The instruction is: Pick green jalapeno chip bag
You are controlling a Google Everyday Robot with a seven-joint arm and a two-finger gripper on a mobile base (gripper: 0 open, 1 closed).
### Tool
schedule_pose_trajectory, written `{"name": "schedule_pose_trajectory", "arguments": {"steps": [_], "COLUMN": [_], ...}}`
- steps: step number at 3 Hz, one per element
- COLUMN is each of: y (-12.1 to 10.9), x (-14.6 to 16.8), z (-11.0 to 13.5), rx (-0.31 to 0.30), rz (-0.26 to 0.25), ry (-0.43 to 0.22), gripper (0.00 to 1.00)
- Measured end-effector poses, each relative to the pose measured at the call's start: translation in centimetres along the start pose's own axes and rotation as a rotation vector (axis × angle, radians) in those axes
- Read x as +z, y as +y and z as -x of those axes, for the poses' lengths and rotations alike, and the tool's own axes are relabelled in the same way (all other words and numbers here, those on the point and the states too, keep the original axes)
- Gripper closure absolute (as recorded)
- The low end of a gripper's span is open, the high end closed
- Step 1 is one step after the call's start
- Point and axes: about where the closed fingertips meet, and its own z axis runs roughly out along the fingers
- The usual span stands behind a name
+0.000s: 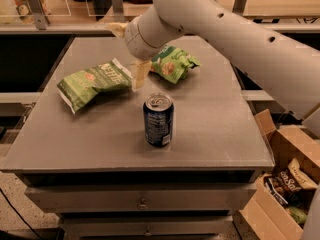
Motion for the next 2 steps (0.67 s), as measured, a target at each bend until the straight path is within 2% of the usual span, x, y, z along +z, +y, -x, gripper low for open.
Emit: {"name": "schedule_pose_trajectory", "arguments": {"steps": [2], "y": [0.9], "x": [2.8], "z": [1.6], "rx": [0.007], "rz": [0.020], "ry": [-0.092], "gripper": [0.00]}}
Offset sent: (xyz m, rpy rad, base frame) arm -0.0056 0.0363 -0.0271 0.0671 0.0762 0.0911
